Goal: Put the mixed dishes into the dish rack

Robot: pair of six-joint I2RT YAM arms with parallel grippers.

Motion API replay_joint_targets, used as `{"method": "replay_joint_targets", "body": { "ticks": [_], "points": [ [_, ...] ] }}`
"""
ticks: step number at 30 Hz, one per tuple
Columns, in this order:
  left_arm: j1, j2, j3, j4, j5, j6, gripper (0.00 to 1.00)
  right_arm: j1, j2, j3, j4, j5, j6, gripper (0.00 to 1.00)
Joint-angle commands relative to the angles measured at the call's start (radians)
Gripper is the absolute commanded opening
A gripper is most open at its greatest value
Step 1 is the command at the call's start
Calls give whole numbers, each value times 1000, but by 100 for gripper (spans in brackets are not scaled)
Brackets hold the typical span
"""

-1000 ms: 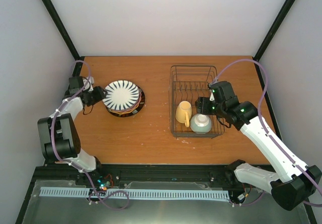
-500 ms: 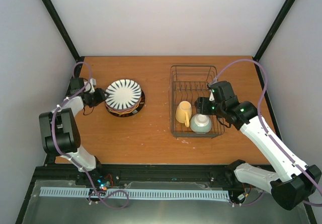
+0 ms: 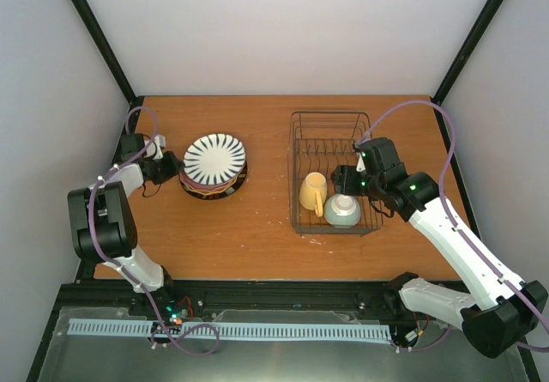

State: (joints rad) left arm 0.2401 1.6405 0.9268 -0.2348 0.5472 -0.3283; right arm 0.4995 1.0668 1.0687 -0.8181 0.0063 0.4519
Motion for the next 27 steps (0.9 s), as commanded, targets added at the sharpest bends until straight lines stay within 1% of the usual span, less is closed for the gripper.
{"method": "replay_joint_targets", "body": {
  "ticks": [1,10,11,15,16,21,23,27],
  "points": [
    [1,-15,23,13,40,10,1,-3,0,11,33,-25,-5,69],
    [1,-12,17,15,51,15,0,-1,13,-4,94,-103,-1,68],
    [1,-11,17,14,50,15,1,-1,14,-6,110,-127,0,70],
    [1,-5,14,16,48,17,1,2,39,-33,240,-298,24,86],
    [1,-4,14,16,47,17,1,9,58,-33,267,-332,34,88],
    [1,-7,12,17,42,18,1,99,228,32,331,-369,51,89],
    [1,-7,12,16,37,18,1,150,322,93,346,-370,56,89],
    [1,-6,9,19,39,19,1,241,516,245,336,-323,62,88]
  ]
}}
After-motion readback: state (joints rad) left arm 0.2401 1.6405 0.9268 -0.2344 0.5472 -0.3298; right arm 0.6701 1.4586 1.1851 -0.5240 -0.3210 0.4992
